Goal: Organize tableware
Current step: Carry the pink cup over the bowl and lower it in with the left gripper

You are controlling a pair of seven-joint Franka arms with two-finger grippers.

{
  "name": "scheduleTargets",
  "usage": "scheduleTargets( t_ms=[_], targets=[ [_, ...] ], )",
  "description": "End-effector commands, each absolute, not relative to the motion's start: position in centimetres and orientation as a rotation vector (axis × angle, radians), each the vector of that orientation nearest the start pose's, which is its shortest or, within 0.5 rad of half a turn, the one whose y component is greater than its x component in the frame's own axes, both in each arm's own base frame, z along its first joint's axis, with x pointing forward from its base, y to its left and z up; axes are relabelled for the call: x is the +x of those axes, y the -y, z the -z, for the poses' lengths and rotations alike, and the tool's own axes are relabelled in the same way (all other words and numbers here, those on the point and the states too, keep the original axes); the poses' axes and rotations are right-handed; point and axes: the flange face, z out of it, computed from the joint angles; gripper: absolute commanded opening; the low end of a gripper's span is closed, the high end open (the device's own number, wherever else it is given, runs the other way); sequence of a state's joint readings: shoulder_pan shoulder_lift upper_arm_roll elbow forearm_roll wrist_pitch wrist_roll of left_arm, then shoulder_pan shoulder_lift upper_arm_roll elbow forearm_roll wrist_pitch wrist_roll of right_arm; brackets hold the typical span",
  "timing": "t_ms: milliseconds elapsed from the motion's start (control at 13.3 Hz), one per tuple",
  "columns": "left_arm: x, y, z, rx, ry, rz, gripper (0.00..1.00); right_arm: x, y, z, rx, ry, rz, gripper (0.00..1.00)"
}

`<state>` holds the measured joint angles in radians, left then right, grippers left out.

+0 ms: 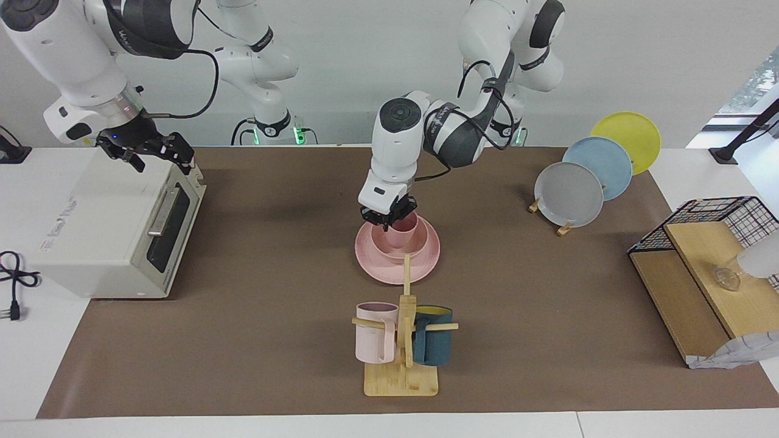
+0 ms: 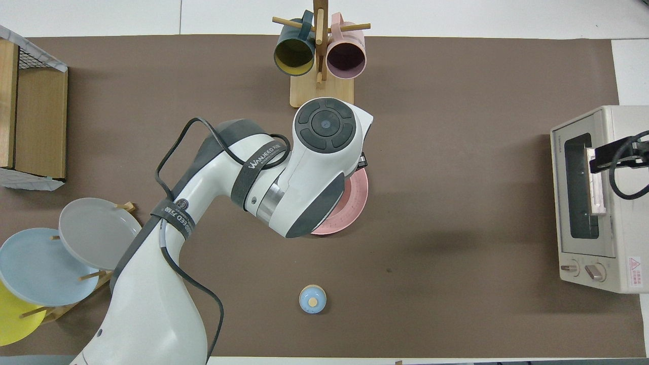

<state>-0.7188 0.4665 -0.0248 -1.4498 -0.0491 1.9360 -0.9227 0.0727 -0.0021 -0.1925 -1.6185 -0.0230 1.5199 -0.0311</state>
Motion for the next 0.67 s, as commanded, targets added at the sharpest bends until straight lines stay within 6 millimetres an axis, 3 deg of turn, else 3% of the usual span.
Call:
scheduleTargets(
  t_ms=[0,225,450,525,600],
  targets=[
    [50.7,46.9,-40.9,-3.165,0.331,0.0,0.0,54.0,7.2,-60.6,-3.146,-0.13,-0.123,1.0],
    [50.4,46.7,-39.5,-3.184,0.332,0.032,0.0,54.2,7.4,-60.3,-3.137,-0.14,-0.124,1.0],
    [50.3,46.6,-39.5,-3.182,0.328,0.03,0.0,54.1,7.4,-60.6,-3.137,-0.137,-0.119,1.0],
    [50.3,46.6,-39.4,-3.177,0.32,0.037,0.1,54.0,7.1,-60.9,-3.137,-0.13,-0.112,1.0],
    [50.3,46.6,-39.5,-3.176,0.316,0.045,0.44,54.0,6.8,-61.0,-3.138,-0.123,-0.109,1.0]
  ],
)
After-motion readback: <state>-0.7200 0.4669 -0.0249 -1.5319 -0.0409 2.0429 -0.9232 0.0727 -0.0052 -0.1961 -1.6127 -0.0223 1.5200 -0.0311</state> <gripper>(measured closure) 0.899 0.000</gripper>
